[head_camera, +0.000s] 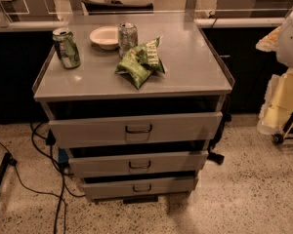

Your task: Open middle drawer

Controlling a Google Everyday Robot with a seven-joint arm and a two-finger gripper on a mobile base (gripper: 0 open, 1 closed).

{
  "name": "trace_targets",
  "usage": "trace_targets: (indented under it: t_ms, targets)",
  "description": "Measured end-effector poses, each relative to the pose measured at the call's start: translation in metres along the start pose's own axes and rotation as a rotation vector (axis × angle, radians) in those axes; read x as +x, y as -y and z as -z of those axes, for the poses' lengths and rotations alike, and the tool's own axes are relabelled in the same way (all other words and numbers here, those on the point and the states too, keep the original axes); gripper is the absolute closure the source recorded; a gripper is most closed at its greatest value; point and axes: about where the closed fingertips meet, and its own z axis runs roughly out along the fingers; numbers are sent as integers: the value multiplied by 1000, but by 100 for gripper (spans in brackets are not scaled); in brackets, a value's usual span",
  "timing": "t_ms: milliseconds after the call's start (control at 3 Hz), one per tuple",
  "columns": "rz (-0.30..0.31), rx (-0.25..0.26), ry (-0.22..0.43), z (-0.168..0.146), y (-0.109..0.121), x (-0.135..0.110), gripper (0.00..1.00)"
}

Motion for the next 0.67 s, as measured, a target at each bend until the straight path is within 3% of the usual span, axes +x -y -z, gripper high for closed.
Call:
trace_targets:
  t_ms: [667]
  targets:
    - [-16,20,29,-13,-3,2,0]
